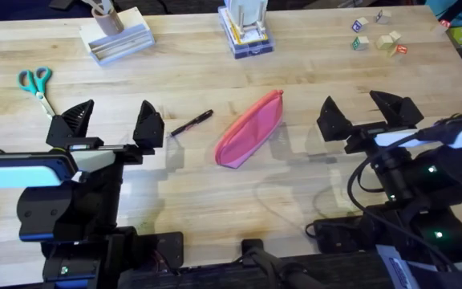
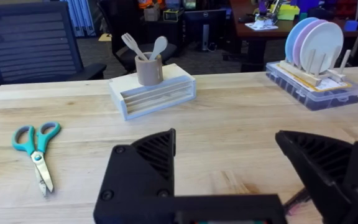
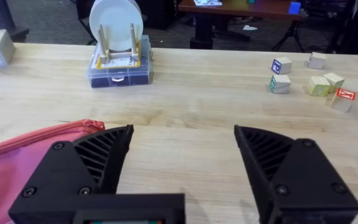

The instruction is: Unzip the bag, pick up the pens from the table one at a time and place them inside, then zip the bag closed.

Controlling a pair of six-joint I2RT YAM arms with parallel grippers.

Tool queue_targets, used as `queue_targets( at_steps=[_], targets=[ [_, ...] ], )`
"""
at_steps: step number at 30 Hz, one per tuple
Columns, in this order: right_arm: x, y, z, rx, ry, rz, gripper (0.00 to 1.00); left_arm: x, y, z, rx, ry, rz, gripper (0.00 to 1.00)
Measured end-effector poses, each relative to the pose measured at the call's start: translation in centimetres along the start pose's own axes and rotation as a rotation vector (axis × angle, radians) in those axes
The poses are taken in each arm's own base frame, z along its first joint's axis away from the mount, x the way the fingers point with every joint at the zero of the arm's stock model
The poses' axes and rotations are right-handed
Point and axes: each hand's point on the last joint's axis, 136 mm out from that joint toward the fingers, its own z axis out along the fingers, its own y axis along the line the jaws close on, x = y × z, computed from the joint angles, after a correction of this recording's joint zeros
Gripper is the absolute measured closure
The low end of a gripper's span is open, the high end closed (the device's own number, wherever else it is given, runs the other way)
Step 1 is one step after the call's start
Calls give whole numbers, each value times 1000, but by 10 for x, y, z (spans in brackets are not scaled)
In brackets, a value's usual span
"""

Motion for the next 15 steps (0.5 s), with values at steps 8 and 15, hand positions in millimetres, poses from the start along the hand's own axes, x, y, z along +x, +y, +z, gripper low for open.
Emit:
queue_targets(
  at_steps=[8,15],
  targets=[
    [1,0,0,0,5,0,4,0,0,0,0,0,0,6],
    [1,0,0,0,3,0,4,0,0,0,0,0,0,6]
  ],
)
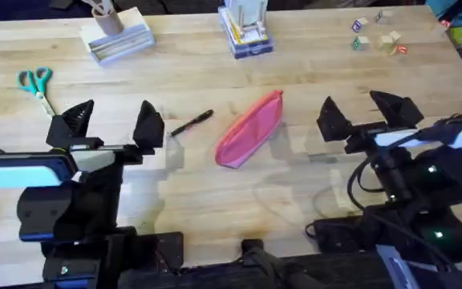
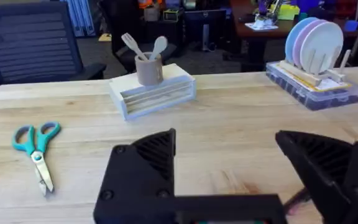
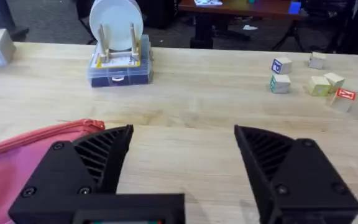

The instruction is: Unzip the bag, pick up the pens from the table one at a time and place them inside, then zip the bag closed.

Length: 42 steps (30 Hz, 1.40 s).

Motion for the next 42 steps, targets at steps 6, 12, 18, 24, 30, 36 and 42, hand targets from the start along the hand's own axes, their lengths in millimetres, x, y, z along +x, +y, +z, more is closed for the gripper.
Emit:
queue_targets(
  at_steps=[6,12,18,24,30,36,42],
  targets=[
    [0,2,0,-11,2,0,4,0,0,0,0,1,0,7],
    [1,2,-1,-12,18,1,4,15,-1,-1,4,67,0,7],
    [7,6,-15,-30,172,9,5,5,-1,-13,9,142,16,8],
    [-27,8,-29,-40,227,14,5,-62,-2,-32,10,44,27,7],
    [-66,9,-37,-40,281,17,4,-97,-2,-46,11,78,29,7],
    [-87,9,-33,-41,315,19,5,-118,-2,-42,12,164,28,7],
    [-92,9,-32,-41,320,19,4,-131,-3,-33,22,240,26,7]
  ],
)
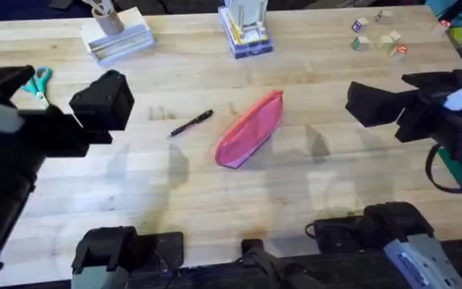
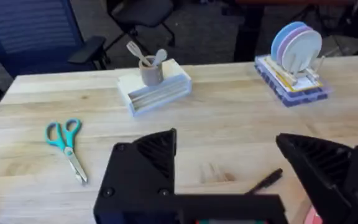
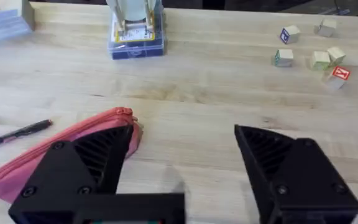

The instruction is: Unzip the bag, pick up the pens from the table one at a time and place them inside, then zip the bag closed.

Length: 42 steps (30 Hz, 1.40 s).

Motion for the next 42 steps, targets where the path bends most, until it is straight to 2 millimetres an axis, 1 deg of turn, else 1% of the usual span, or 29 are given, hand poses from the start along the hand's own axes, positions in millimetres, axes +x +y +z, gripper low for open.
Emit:
queue_targets(
  at_steps=[6,10,12,15,18,20,24,29,33,40,41,42],
  targets=[
    [0,0,0,-2,1,0,4,1,-7,8,43,85,-4,7],
    [0,0,0,-2,1,0,4,5,-17,14,102,121,-8,8],
    [0,0,0,-2,0,0,4,8,-27,17,164,138,10,8],
    [0,0,0,-2,1,0,4,14,-49,20,305,163,77,8],
    [0,0,0,-3,1,0,4,27,-71,20,459,207,146,8],
    [0,0,0,-2,1,0,4,36,-81,20,536,239,169,7],
    [0,0,0,-2,1,0,5,51,-91,26,619,307,177,5],
    [0,0,0,-2,1,0,5,63,-97,34,667,362,177,6],
    [0,0,0,-3,2,0,4,78,-110,32,733,427,200,6],
    [0,0,0,-2,1,0,4,110,-150,26,902,570,258,6],
    [0,0,0,-3,1,0,4,123,-164,25,956,626,283,6],
    [0,0,0,-2,2,0,4,127,-168,26,966,640,292,6]
  ],
)
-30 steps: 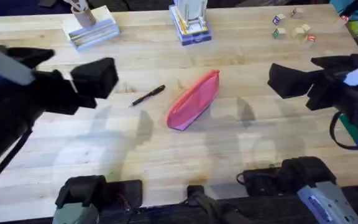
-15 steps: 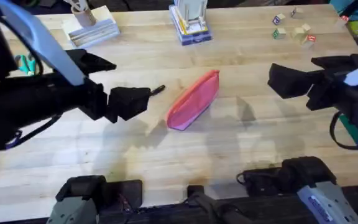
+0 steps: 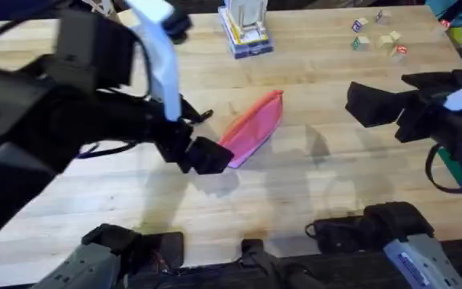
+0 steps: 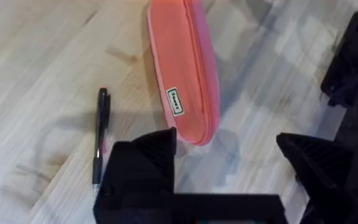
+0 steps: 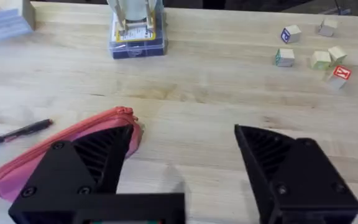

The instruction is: Unzip the bag, pick up the pens from the table one at a time and place them inside, then zip the bag closed.

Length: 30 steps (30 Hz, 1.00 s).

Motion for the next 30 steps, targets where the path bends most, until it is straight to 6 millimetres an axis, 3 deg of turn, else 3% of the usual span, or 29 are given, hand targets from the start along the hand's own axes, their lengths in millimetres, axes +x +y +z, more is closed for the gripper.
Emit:
queue_targets(
  at_steps=[9,17,30],
  targets=[
    [0,0,0,0,0,0,4,7,0,42,52,109,-18,5],
    [0,0,0,0,0,0,4,14,22,71,10,169,-125,6],
    [0,0,0,0,0,0,4,21,24,72,-11,199,-252,6]
  ],
)
